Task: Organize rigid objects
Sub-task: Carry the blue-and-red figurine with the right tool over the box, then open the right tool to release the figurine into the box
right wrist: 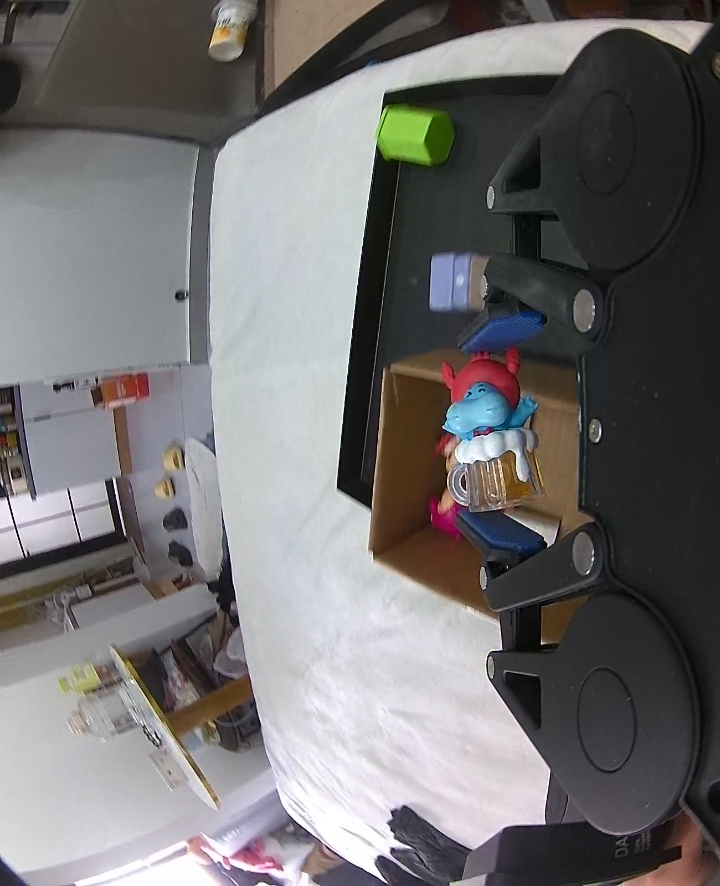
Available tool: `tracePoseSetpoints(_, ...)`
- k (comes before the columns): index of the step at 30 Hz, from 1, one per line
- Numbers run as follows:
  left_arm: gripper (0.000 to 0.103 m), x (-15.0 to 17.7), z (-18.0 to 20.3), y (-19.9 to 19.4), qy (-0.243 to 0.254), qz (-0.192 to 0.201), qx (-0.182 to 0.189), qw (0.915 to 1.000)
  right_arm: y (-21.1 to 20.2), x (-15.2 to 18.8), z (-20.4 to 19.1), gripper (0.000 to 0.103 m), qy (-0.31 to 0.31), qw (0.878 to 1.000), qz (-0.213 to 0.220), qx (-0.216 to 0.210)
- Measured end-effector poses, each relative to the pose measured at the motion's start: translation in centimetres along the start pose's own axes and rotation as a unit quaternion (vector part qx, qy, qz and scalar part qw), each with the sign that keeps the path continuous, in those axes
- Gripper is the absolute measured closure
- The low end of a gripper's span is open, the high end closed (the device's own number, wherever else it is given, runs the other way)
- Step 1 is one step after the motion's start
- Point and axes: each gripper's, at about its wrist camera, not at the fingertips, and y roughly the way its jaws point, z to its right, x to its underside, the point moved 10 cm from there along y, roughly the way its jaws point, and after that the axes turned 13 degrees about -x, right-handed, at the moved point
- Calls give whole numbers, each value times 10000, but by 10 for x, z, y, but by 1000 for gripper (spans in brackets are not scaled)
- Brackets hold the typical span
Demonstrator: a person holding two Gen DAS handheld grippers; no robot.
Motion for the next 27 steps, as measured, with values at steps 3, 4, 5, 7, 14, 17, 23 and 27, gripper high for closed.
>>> tracePoseSetpoints(3, 93, 0, -2, 0, -63, -22, 56, 10000, 11, 0, -10, 43, -75, 9999, -106, -51)
tracePoseSetpoints(4, 93, 0, -2, 0, -84, -29, 76, 9999, 15, 0, -13, 43, -96, 9998, -144, -79)
tracePoseSetpoints(5, 93, 0, -2, 0, -106, -36, 96, 9999, 18, 2, -17, 43, -117, 9997, -185, -107)
tracePoseSetpoints(7, 93, 1, -4, -1, -145, -45, 129, 9998, 27, 4, -23, 43, -170, 9993, -280, -155)
tracePoseSetpoints(14, 92, 2, -7, -1, -225, -68, 207, 9995, 66, 19, -33, 43, -228, 9967, -761, -149)
tracePoseSetpoints(17, 92, 2, -7, 0, -252, -84, 236, 9994, 79, 28, -32, 43, -216, 9955, -917, -97)
tracePoseSetpoints(23, 92, 2, -10, 2, -346, -150, 325, 9988, 96, 39, -30, 42, -161, 9937, -1105, -11)
tracePoseSetpoints(27, 91, 3, -10, 3, -317, -158, 342, 9988, 99, 42, -26, 40, -22, 9937, -1117, -17)
